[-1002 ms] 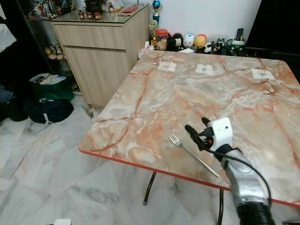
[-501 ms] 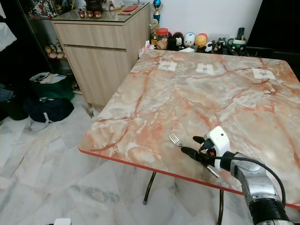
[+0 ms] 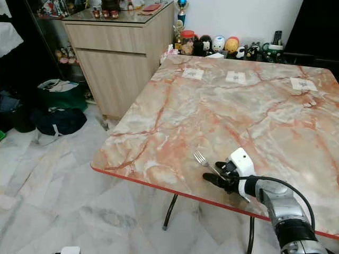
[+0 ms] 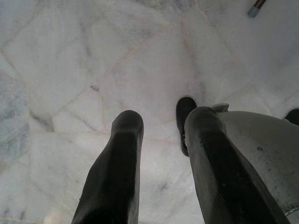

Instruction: Setting the table

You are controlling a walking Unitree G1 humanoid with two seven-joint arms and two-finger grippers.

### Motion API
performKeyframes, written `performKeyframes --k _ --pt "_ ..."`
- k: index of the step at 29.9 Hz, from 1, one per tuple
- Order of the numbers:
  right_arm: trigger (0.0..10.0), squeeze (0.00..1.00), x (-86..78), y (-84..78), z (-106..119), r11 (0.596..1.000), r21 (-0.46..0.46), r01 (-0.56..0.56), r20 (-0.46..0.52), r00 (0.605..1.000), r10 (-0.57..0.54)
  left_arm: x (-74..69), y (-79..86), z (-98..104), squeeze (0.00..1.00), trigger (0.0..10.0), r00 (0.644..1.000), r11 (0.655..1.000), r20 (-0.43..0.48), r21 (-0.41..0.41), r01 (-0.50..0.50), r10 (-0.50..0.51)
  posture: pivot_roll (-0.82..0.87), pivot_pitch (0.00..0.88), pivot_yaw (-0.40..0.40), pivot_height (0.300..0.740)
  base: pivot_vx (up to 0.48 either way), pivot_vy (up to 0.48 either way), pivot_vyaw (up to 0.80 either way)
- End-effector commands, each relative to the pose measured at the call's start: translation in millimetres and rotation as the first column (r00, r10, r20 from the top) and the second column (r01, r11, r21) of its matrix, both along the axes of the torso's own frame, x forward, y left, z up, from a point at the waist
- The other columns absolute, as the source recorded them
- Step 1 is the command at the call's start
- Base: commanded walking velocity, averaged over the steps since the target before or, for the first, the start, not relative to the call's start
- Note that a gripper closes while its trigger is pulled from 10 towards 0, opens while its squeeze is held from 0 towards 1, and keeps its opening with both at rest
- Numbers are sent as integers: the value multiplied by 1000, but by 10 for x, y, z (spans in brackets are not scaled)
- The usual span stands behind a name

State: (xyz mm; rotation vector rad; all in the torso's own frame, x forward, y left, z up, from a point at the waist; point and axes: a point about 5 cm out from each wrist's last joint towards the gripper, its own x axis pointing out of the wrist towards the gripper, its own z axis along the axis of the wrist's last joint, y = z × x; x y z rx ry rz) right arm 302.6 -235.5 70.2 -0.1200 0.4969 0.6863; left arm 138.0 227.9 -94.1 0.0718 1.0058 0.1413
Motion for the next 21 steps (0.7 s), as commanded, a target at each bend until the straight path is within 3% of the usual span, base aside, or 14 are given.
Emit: performKeyframes --k 1,4,21 --pt "0 0 23 33 6 999 -21 -25 -3 1000 25 -34 34 -8 0 10000 1000 1000 -20 0 -13 13 -38 16 53 740 0 0 0" --pt "0 0 -9 18 -75 997 -65 -37 -34 999 35 -35 31 -9 0 10000 1000 1000 -21 -2 -14 14 -38 16 51 740 0 0 0" --pt "0 0 -23 48 -150 997 -72 -30 -48 998 27 -40 19 -15 0 10000 1000 1000 -26 -7 -15 15 -37 17 45 740 0 0 0"
